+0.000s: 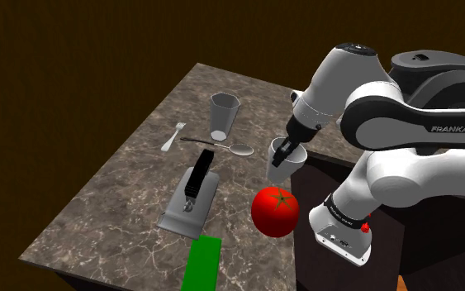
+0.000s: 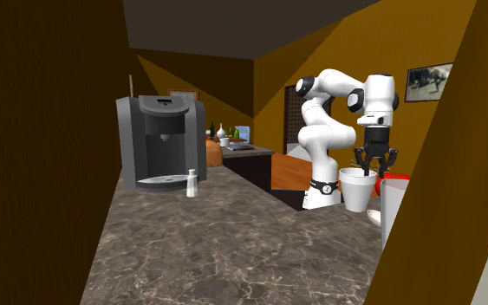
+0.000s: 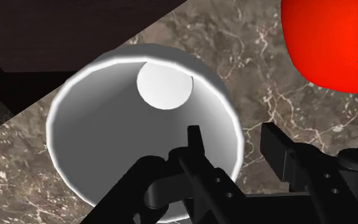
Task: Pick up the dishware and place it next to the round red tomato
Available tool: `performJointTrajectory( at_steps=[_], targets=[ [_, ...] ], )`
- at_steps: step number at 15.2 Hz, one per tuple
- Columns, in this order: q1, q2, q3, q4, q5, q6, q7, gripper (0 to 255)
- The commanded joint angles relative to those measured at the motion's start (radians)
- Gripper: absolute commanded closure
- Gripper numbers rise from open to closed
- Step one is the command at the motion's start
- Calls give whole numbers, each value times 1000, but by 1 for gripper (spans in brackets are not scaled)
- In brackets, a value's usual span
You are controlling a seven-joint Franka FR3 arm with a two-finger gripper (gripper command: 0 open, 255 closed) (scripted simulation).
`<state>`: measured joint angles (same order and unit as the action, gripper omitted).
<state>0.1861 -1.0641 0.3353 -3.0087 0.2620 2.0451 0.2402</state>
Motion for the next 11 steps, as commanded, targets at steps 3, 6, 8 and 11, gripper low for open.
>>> performJointTrajectory(
  at_steps=[3,6,8,11],
  targets=[
    [0,0,0,0,0,0,0,0],
    [-4,-19,-10,26,-10,-45,0,0],
    [-12,-47,-28,82,-29,-127,1,0],
    [-15,-55,-35,106,-37,-158,1,0]
  ],
)
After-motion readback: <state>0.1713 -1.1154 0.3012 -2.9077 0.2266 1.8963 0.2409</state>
